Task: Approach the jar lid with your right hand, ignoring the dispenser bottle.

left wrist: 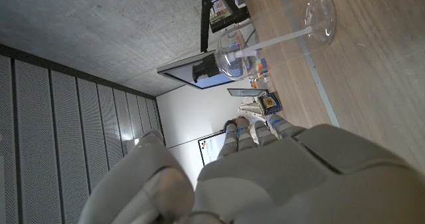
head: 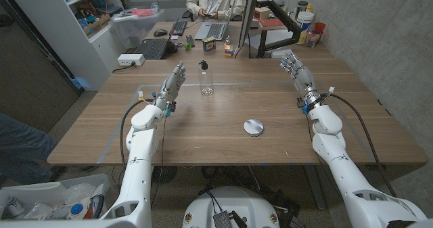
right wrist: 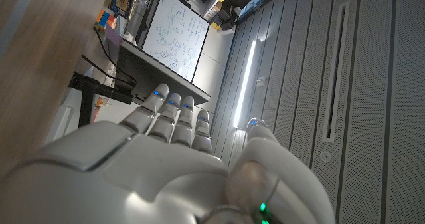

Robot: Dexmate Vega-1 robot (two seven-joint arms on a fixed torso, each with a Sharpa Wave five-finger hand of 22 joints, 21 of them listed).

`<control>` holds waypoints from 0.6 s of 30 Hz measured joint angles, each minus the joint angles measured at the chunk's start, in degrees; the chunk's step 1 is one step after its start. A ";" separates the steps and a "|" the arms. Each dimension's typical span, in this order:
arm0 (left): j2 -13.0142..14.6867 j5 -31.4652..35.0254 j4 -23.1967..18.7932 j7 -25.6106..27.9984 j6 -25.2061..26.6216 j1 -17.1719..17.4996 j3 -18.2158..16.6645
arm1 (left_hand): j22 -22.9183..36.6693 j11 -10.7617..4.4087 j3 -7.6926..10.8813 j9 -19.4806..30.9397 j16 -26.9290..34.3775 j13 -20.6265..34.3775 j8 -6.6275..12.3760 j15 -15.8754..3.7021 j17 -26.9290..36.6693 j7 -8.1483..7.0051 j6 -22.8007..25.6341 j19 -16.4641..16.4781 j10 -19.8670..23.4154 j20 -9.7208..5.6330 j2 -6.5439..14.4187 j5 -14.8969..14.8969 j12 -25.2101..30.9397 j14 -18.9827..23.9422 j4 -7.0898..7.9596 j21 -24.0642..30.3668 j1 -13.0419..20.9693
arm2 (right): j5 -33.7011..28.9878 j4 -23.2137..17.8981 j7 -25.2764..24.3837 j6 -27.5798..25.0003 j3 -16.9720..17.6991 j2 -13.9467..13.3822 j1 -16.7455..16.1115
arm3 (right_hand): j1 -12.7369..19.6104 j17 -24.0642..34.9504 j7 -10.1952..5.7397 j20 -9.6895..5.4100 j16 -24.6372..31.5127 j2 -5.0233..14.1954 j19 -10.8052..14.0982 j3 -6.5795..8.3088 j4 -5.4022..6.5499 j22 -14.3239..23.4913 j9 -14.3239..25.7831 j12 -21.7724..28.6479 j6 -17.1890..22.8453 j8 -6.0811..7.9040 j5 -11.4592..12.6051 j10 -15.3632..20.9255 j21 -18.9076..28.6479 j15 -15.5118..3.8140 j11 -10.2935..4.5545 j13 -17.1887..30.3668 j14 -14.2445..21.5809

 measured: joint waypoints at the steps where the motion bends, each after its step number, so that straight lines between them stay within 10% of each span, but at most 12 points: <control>1: 0.00 0.09 0.00 0.00 0.09 0.00 0.00 | 0.00 0.00 0.00 0.00 0.00 0.00 0.00 0.00 0.00 0.00 0.00 0.00 0.00 0.00 0.00 0.00 0.00 0.00 0.00 0.00 0.00 | 0.00 -0.11 0.00 0.00 0.00 -0.02 -0.09 | 0.00 0.00 -0.09 -0.04 0.00 0.00 0.04 0.00 0.00 0.00 0.00 0.00 0.09 0.00 0.00 0.00 0.00 0.08 0.00 0.00 0.08; 18: 0.07 1.06 -0.96 -0.10 0.97 0.06 0.57 | 0.00 0.00 -0.25 0.00 0.00 0.00 0.00 0.00 0.00 0.00 0.00 0.00 0.00 0.00 0.00 0.00 0.00 0.00 -0.24 -0.23 0.00 | -1.22 -1.96 -0.35 3.15 -0.01 -0.44 -1.42 | -0.21 -0.28 -0.92 -0.04 0.00 0.23 0.44 0.01 -0.01 0.01 -0.01 -0.01 -0.11 0.00 0.21 0.61 -0.44 0.10 -0.61 0.00 1.12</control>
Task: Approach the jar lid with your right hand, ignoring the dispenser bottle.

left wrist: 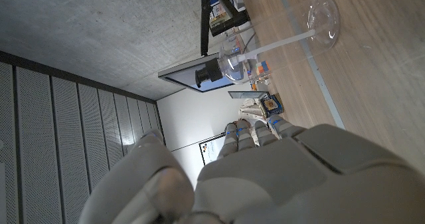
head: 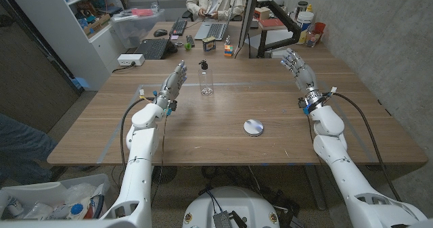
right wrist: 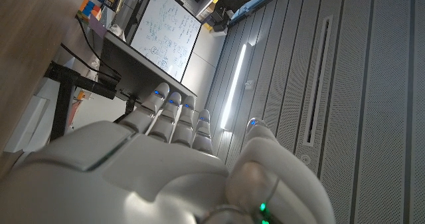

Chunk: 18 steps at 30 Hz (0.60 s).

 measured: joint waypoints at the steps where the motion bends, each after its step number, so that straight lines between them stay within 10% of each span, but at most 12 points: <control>1: 0.00 0.04 0.00 -0.02 0.09 0.00 0.00 | 0.00 0.00 0.00 0.00 0.00 0.00 0.00 0.00 0.00 0.00 0.00 0.00 0.00 0.00 0.00 0.00 0.00 0.00 0.00 0.00 0.00 | 0.00 -0.27 0.00 0.00 -0.02 -0.04 -0.14 | 0.00 0.00 0.00 0.00 0.00 0.00 0.00 0.00 0.00 0.00 0.00 0.00 0.00 0.00 0.22 0.00 0.00 0.00 0.00 0.00 0.00; 18: 0.22 0.68 -1.05 -0.17 0.75 0.15 0.23 | 0.00 0.00 0.00 0.00 0.00 0.00 0.00 0.00 0.00 -0.01 0.00 0.00 0.00 0.00 0.00 0.00 0.00 0.00 0.00 0.00 0.00 | -3.55 -1.19 -2.11 4.33 -0.16 -0.31 -0.67 | 0.00 0.01 -0.83 0.21 -0.27 0.00 0.21 -0.15 0.15 0.00 -0.01 -0.01 0.42 0.00 0.44 1.11 -0.81 -0.10 -1.11 0.00 0.92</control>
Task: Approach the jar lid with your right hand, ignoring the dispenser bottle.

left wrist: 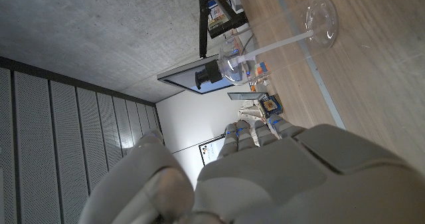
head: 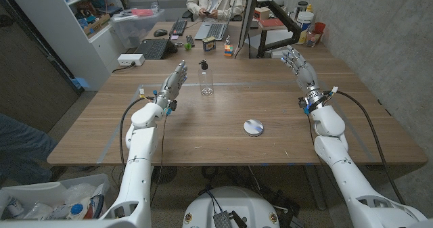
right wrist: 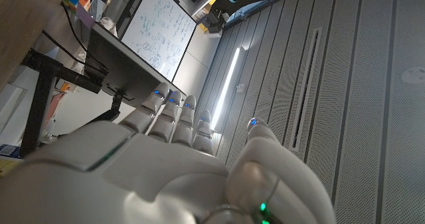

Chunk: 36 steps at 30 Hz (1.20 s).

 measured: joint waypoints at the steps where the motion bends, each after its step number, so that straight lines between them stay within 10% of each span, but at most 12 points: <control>1: 0.00 0.00 0.00 -0.01 0.00 0.00 0.00 | 0.00 0.00 0.00 0.00 0.00 0.00 0.00 0.00 0.00 -0.14 0.14 0.00 0.00 0.00 0.00 0.00 0.00 0.00 0.00 0.00 0.00 | -0.27 0.03 -0.17 0.18 0.00 -0.01 0.00 | 0.00 0.00 -0.09 0.00 0.00 0.00 0.00 0.00 0.00 0.00 0.00 0.00 0.09 0.00 0.00 0.02 0.00 0.00 -0.02 0.00 0.00; 36: -0.05 1.08 1.40 -0.05 0.20 -0.88 0.42 | 0.00 -0.32 -0.23 0.00 0.00 0.30 0.00 0.00 0.00 -0.29 0.30 0.00 -0.32 0.00 0.53 0.00 0.00 0.00 -0.23 0.00 0.53 | -8.65 -0.04 -5.74 8.79 0.58 -0.85 -1.37 | -0.39 0.01 -1.72 -0.20 -0.02 0.39 1.44 -0.24 -0.24 0.01 -0.01 0.00 -0.33 0.00 0.45 0.84 -0.63 0.10 -1.29 0.00 1.54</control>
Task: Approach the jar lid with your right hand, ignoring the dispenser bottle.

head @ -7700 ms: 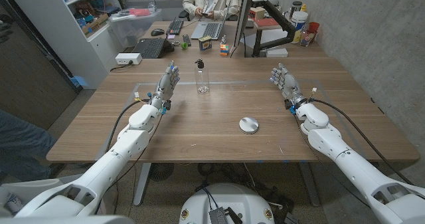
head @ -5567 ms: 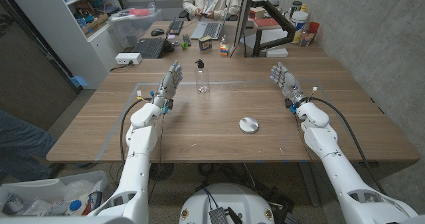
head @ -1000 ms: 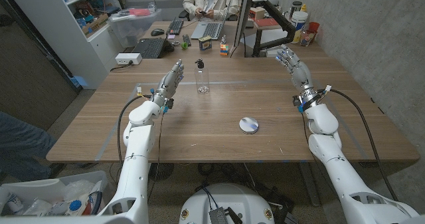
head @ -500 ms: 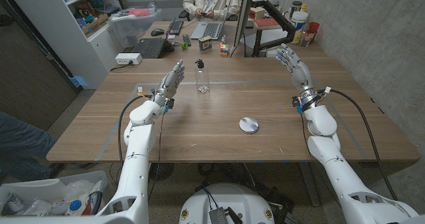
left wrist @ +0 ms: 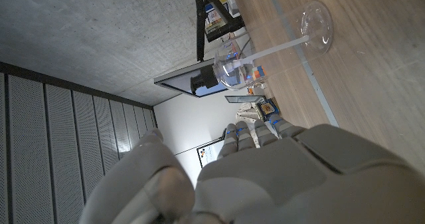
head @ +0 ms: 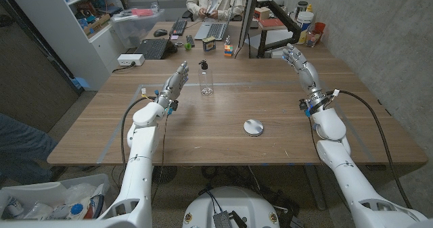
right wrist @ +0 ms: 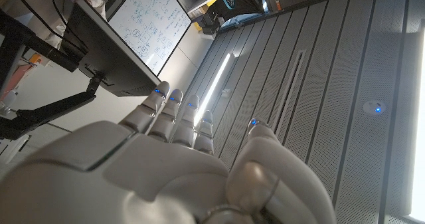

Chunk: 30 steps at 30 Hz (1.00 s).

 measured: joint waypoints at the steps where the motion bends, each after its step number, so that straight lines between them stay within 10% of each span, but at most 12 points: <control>1: 0.00 0.00 0.00 0.00 0.00 0.00 0.02 | 0.00 0.00 0.00 0.00 0.00 0.00 0.00 0.00 0.00 0.00 0.00 0.00 0.00 0.00 0.00 0.00 0.00 0.00 0.00 0.00 0.00 | -0.15 0.00 -0.10 0.07 0.00 0.00 0.00 | 0.00 0.00 -0.02 0.00 -0.18 0.00 0.00 0.00 0.00 0.00 0.00 0.00 -0.02 0.00 0.00 0.20 -0.22 0.00 -0.20 0.00 0.00; 30: -0.13 1.22 -1.17 0.59 0.25 0.34 0.66 | 0.00 0.00 -0.42 0.00 0.00 -0.01 0.00 0.00 0.00 0.00 0.00 0.00 0.00 0.00 0.00 0.00 0.00 0.00 0.07 -0.06 0.00 | -9.15 -3.46 -4.99 4.44 1.79 -1.16 -2.70 | -0.23 -0.02 -3.17 -0.11 -0.60 -0.24 1.38 -0.48 -0.48 0.04 0.00 0.00 1.12 0.44 0.88 1.44 -0.89 -0.11 -1.41 0.00 0.51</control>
